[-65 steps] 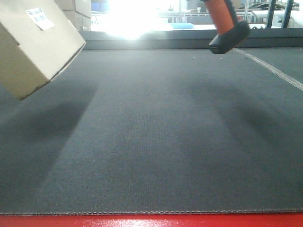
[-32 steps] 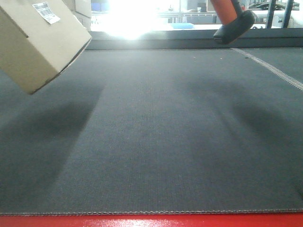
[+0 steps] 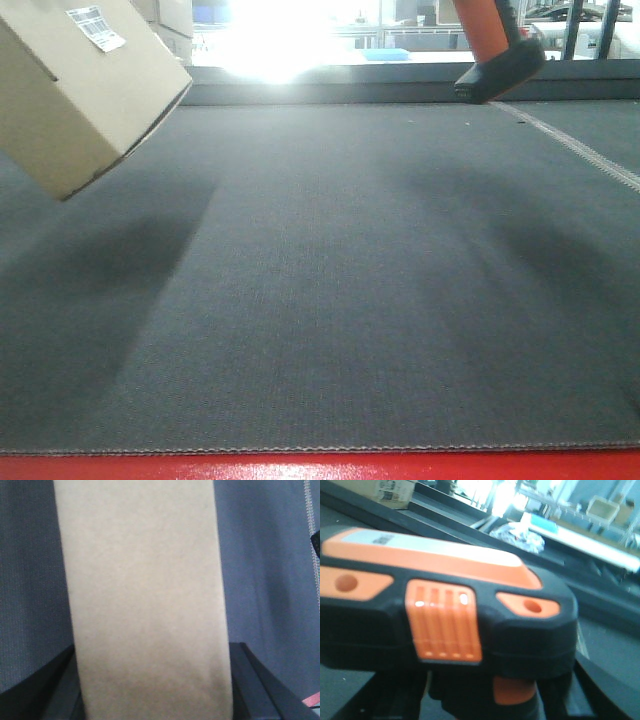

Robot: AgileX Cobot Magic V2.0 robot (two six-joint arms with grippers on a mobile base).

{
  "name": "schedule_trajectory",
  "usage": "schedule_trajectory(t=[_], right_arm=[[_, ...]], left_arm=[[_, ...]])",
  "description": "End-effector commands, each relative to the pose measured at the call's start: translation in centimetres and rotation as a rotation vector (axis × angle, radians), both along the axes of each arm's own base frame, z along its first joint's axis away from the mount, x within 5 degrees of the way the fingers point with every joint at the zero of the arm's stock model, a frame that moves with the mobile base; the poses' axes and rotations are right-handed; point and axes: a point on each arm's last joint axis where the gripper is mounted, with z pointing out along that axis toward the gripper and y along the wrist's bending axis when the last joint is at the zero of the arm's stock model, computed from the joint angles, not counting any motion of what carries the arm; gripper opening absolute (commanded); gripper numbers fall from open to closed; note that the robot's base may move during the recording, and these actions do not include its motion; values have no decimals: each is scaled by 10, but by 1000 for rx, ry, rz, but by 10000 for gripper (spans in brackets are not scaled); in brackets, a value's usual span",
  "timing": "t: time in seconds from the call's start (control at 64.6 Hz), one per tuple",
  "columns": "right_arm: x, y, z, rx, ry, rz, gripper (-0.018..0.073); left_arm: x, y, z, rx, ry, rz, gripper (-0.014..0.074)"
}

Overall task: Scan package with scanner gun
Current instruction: 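Raise the scanner and point it toward the box label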

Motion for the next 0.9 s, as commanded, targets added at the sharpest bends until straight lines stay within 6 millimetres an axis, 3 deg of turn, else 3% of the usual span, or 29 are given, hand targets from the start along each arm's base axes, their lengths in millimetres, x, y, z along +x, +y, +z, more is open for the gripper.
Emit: schedule_trajectory(t=[0.0,0.294,0.495,0.65,0.882], right_arm=[[-9,-12,24,136,-51,-90,-154],[-27,-15,37,399,33,-68,-154],[-24,-44,21,574,121,-115,-154],[-21,-63,18,534,144,-111,-155],[-22,-62,21,405,104,-95,-155]], left_arm=[[-3,-1,6,-9,-24,-3,-111],[-3,-1,6,-9,-24,-3,-111],[-3,-1,6,-9,-24,-3,-111],[-3,-1,6,-9,-24,-3,-111],[-3,-1,6,-9,-24,-3,-111]])
